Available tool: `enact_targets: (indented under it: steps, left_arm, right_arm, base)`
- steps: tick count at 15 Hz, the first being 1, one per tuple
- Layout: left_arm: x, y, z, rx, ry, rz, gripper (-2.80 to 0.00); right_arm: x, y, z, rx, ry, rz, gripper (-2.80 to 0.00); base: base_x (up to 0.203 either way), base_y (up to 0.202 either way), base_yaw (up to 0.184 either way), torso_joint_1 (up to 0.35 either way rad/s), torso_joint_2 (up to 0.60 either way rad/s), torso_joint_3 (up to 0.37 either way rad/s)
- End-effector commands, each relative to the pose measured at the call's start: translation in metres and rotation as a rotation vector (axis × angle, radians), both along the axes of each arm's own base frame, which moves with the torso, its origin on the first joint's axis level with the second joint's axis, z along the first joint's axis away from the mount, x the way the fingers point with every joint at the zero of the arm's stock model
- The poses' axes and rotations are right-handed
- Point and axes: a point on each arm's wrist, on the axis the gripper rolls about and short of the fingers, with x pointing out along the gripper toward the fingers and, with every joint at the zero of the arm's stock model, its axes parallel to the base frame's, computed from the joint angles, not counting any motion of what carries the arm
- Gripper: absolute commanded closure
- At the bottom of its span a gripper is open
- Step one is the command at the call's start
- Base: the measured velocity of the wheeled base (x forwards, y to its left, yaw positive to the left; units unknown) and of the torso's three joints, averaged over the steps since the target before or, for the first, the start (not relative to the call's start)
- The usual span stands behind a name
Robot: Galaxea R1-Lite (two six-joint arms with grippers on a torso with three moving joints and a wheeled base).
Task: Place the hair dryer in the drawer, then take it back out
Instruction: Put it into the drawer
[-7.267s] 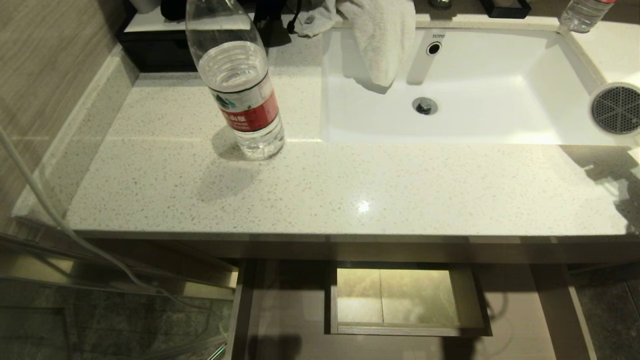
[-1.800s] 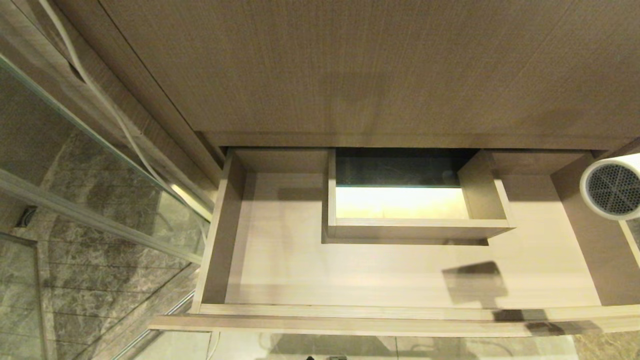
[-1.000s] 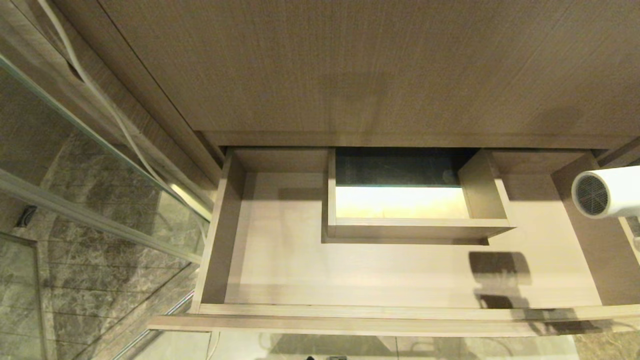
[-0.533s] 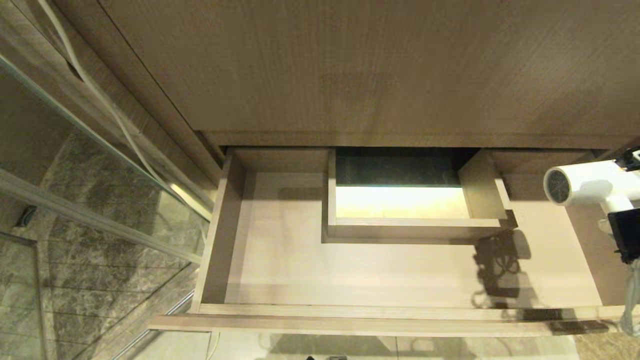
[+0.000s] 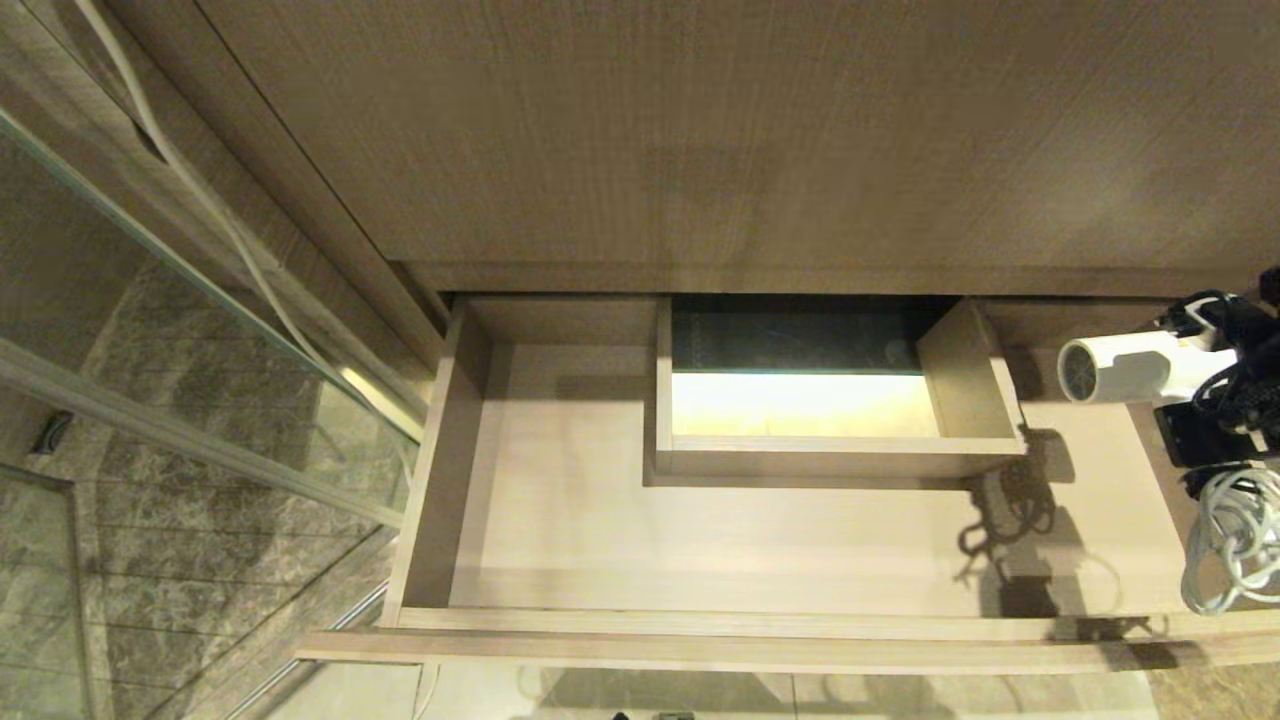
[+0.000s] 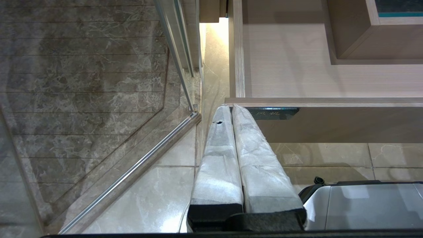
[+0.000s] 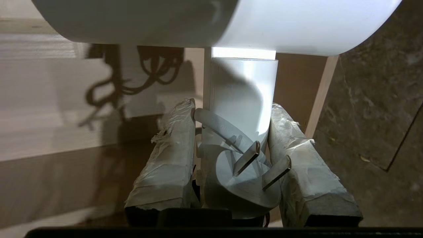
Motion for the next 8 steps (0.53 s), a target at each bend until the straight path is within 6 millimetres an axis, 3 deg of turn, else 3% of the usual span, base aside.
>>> enact_targets:
  steps: [1,8]
  left_arm:
    - [0.000,0.000,0.000,0.000,0.000,0.000,0.00]
    - [0.000,0.000,0.000,0.000,0.000,0.000,0.00]
  right_arm:
    - [0.024,-0.012,-0.020,0.014,0.049,-0.011,0.00]
    - [0.067,-0.048,-0.051,0.027,0.046,-0.003,0.00]
  base:
    - [0.000,0.000,0.000,0.000,0.00,0.000]
    - [0.000,0.000,0.000,0.000,0.00,0.000]
